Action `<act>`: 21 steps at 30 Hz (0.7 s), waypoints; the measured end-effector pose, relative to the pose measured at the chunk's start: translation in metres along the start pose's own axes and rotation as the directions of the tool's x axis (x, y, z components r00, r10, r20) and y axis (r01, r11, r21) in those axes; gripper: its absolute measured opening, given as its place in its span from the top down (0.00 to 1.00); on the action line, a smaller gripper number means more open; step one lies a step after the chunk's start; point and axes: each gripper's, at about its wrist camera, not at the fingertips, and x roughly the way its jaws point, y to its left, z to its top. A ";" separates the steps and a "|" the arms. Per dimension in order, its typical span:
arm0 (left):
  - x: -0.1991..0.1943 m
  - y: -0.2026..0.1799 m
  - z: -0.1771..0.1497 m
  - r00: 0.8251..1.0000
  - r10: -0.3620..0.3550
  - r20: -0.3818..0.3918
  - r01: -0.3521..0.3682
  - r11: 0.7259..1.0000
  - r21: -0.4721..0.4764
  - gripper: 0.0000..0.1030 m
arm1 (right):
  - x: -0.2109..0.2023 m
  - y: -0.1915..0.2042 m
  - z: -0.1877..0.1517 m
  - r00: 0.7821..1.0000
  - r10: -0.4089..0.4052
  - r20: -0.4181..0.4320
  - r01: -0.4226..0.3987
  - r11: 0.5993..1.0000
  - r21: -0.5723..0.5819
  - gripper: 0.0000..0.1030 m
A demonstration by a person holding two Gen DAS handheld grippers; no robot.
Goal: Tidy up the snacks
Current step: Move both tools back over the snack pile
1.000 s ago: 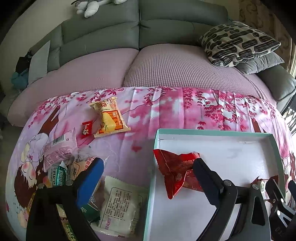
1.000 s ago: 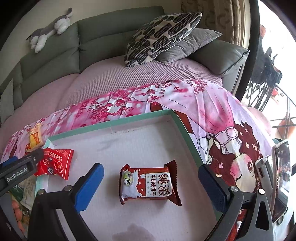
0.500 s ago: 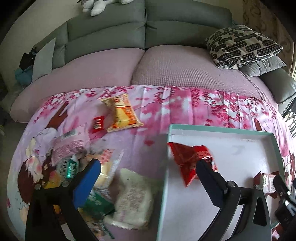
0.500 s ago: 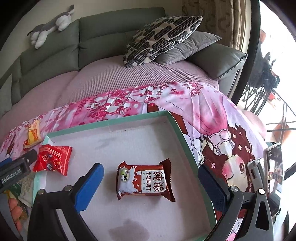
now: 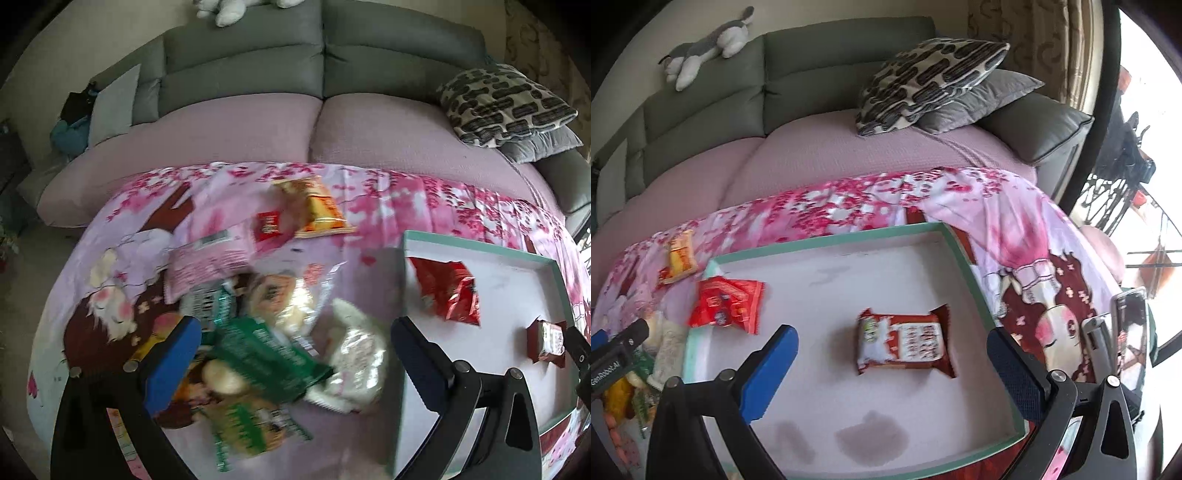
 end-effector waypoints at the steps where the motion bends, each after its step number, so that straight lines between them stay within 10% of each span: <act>1: -0.002 0.005 -0.002 1.000 0.007 0.001 -0.007 1.000 0.000 0.01 | -0.002 0.004 -0.001 1.000 0.006 0.001 -0.006 1.000 -0.007 0.00; 21: -0.034 0.109 -0.032 0.995 0.104 0.007 -0.102 0.985 -0.138 0.01 | -0.036 0.105 -0.021 0.974 0.228 -0.006 -0.227 0.966 -0.127 0.00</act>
